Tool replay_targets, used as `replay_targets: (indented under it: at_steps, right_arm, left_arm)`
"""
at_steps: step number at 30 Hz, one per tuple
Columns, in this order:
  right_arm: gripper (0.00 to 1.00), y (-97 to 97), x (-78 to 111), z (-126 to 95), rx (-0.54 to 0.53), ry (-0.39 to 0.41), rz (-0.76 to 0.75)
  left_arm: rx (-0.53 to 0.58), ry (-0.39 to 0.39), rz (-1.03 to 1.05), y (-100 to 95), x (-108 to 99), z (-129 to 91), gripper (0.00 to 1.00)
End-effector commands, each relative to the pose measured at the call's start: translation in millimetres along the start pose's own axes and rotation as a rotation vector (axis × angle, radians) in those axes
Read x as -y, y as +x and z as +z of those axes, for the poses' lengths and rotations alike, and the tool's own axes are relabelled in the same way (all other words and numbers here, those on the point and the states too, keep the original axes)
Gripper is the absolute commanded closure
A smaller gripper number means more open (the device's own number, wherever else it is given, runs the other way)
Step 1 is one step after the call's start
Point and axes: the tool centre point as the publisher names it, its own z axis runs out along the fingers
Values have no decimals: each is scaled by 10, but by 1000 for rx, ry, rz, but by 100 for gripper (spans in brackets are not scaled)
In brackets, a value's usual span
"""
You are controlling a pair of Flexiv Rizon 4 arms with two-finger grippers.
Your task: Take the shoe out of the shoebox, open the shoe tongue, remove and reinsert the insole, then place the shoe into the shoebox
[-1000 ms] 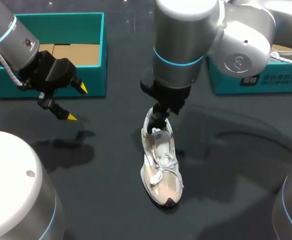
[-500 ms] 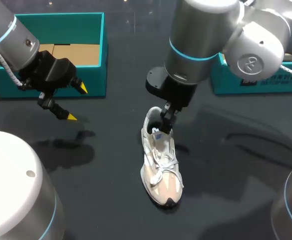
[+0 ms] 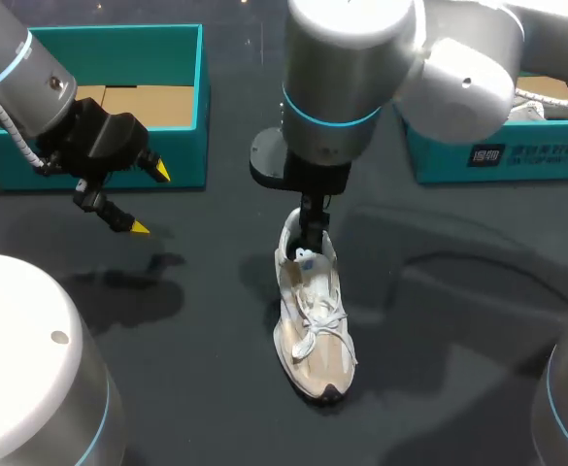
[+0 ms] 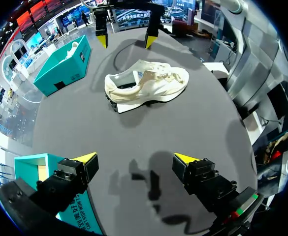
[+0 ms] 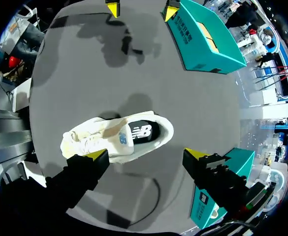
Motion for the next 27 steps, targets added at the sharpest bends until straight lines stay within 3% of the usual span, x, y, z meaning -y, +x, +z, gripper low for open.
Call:
replay_targets:
  at_steps: [1,14,27]
  right_arm:
    - [0,-77,-152,155,-15,51,-70]
    - [0,-342,-123,482,-55,27,-157]
    - [0,-394,-106,803,-88,25,-171]
  left_arm:
    - [2,-3,0,14,0,-4,0]
    - [2,-3,0,14,0,-4,0]
    - [2,-3,0,14,0,-4,0]
